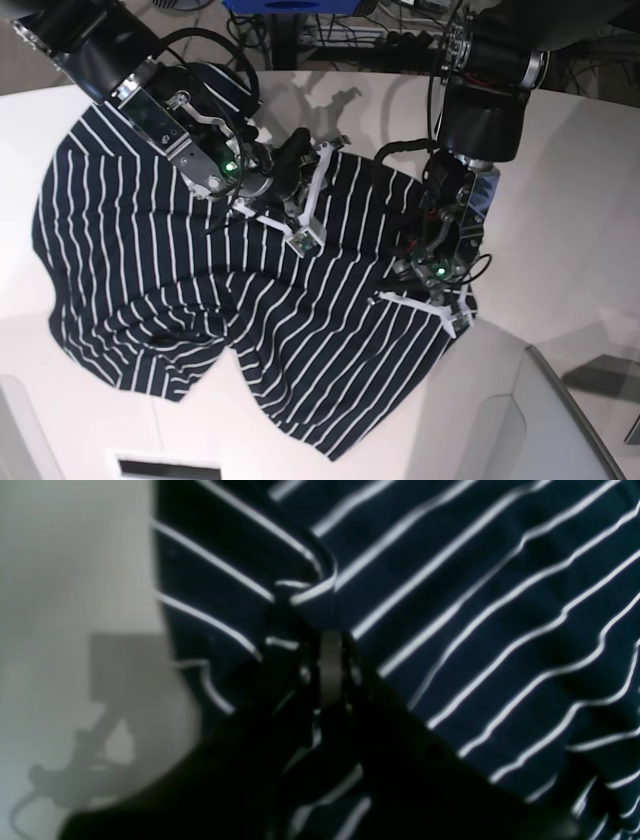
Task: Layout the t-shirt on the table in an organized manner, then fold the t-shirt properly
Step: 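Lower the left gripper onto the shirt edge beside the right gripper, then grasp the shirt edge with the left gripper while the right gripper holds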
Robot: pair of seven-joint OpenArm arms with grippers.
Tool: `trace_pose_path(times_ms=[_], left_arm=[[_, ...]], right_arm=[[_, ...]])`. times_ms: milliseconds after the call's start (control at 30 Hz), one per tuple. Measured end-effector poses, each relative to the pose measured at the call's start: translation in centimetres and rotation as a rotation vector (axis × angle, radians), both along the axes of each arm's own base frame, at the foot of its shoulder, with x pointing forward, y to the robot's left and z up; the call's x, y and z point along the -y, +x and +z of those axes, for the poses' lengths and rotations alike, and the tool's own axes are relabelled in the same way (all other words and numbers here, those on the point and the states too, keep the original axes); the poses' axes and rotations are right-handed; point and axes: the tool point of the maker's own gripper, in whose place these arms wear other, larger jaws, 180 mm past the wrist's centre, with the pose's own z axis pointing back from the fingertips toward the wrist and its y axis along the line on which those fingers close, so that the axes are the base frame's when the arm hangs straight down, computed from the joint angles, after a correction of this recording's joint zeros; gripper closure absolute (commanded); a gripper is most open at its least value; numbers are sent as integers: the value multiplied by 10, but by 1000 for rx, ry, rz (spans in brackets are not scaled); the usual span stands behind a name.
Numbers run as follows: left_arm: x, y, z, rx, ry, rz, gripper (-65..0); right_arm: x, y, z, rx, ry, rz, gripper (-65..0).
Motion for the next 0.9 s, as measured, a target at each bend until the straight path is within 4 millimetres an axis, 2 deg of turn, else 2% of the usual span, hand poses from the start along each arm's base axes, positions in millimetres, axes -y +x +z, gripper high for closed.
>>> trace_pose_path(times_ms=[100, 133, 233, 300, 367, 467, 500, 600, 667, 767, 900], left_arm=[[10, 2, -4, -19, 14, -33, 0], [14, 3, -3, -19, 19, -48, -49], [29, 5, -1, -17, 42, -114, -336], [43, 9, 5, 4, 50, -167, -469], [53, 12, 18, 51, 81, -243, -556], [38, 10, 38, 135, 164, -262, -569], [26, 5, 39, 139, 159, -231, -569], [-26, -12, 34, 120, 151, -91, -568], [-49, -12, 38, 148, 129, -102, -556], [-55, 1, 49, 217, 100, -202, -467], [-38, 0, 37, 203, 36, -303, -375]], right_arm=[[-1, 0, 0, -1, 1, 0, -78], [-2, 0, 0, -1, 3, 1, -78], [-2, 1, 1, 1, 4, 2, -78], [0, 3, 1, 5, -1, 1, -78], [-1, 5, 3, 12, 4, 0, -78], [1, 6, 3, 14, -1, 0, -78], [2, 5, 2, 10, 0, -2, -78], [10, 6, -1, 10, -22, -3, -78], [12, 6, -1, 11, -26, -3, -78], [7, 7, 1, 14, -13, -3, -78], [8, 6, 0, 12, -15, -4, -78]])
